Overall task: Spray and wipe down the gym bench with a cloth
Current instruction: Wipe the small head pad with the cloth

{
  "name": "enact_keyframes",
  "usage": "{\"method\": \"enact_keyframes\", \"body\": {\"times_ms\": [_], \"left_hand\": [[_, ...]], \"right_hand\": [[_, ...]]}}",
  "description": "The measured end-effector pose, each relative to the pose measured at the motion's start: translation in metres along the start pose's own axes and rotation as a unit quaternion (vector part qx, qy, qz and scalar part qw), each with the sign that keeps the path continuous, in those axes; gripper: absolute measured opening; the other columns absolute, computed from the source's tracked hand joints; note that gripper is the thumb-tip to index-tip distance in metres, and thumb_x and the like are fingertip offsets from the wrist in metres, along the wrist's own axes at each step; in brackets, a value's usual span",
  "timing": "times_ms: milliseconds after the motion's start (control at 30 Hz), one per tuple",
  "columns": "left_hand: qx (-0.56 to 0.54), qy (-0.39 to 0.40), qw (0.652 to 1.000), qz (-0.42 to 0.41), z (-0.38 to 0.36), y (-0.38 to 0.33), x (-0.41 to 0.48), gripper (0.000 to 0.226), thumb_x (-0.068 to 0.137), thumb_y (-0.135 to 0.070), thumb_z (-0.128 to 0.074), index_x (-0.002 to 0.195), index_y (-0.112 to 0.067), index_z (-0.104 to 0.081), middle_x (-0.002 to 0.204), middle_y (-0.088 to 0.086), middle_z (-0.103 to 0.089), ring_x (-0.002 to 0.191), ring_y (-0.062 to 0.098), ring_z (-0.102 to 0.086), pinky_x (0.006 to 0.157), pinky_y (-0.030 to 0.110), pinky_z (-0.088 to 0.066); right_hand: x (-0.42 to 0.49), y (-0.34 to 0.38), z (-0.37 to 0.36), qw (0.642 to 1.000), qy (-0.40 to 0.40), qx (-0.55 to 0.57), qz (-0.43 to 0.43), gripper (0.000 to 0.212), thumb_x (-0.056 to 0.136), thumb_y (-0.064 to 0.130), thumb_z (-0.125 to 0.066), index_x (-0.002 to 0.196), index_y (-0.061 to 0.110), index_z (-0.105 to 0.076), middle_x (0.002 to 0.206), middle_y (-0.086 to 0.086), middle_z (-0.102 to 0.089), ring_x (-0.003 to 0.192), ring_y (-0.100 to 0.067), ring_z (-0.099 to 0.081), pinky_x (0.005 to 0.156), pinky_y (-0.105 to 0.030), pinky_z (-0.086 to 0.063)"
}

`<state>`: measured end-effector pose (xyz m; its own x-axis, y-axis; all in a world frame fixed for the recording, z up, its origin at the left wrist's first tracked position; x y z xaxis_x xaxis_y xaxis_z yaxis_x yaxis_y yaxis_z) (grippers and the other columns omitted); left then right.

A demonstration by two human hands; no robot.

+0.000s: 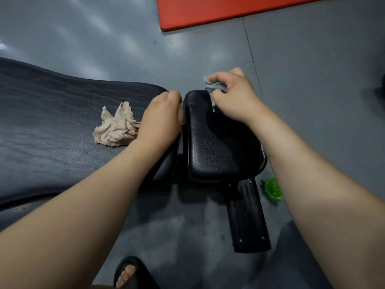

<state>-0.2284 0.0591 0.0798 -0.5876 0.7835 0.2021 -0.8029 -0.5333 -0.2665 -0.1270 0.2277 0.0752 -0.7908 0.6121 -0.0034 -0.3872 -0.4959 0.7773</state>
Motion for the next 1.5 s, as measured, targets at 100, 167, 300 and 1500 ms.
{"method": "enact_keyframes", "body": {"times_ms": [100, 167, 300, 1500], "left_hand": [[-0.029, -0.050, 0.998, 0.008, -0.005, 0.007, -0.005, 0.015, 0.096, -0.013, -0.050, 0.101, -0.003, -0.059, 0.096, 0.019, -0.061, 0.093, 0.038, -0.056, 0.075, 0.044, -0.038], [-0.050, -0.072, 0.996, 0.006, -0.004, 0.007, -0.004, 0.014, 0.096, -0.012, -0.050, 0.099, -0.002, -0.059, 0.094, 0.018, -0.061, 0.091, 0.038, -0.056, 0.076, 0.040, -0.036], [-0.061, -0.069, 0.996, 0.009, -0.004, 0.005, -0.003, 0.013, 0.091, -0.014, -0.050, 0.094, -0.004, -0.056, 0.090, 0.016, -0.059, 0.089, 0.036, -0.054, 0.075, 0.044, -0.039], [-0.018, -0.056, 0.998, 0.020, -0.008, 0.003, -0.003, 0.012, 0.090, -0.015, -0.049, 0.092, -0.005, -0.054, 0.090, 0.015, -0.057, 0.091, 0.036, -0.052, 0.068, 0.042, -0.035]], "right_hand": [[0.009, 0.004, -0.019, 0.995, 0.021, -0.069, 0.066, 0.046, 0.086, 0.012, -0.050, 0.128, 0.023, -0.066, 0.113, -0.004, -0.049, 0.108, -0.027, -0.056, 0.104, -0.029, -0.044], [0.013, 0.005, -0.029, 0.989, 0.030, -0.101, 0.107, 0.048, 0.085, 0.005, -0.052, 0.130, 0.019, -0.064, 0.121, -0.008, -0.058, 0.115, -0.034, -0.057, 0.103, -0.034, -0.045], [0.017, 0.003, -0.036, 0.987, 0.019, -0.101, 0.127, 0.040, 0.088, 0.012, -0.051, 0.122, 0.020, -0.071, 0.113, -0.005, -0.063, 0.109, -0.032, -0.058, 0.098, -0.039, -0.047], [-0.013, -0.007, -0.024, 0.983, -0.056, -0.172, 0.025, 0.039, 0.092, 0.017, -0.049, 0.123, 0.030, -0.070, 0.108, -0.010, -0.055, 0.104, -0.037, -0.052, 0.082, -0.039, -0.049]]}}
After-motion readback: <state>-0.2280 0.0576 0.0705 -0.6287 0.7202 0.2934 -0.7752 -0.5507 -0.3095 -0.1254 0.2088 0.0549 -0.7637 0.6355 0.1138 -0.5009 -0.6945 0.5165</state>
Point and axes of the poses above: each hand's wrist, its own x-axis towards the middle knuckle, its own z-axis out of the back of the hand, y = z × x, the point moved 2 cm from there along x, towards the middle knuckle
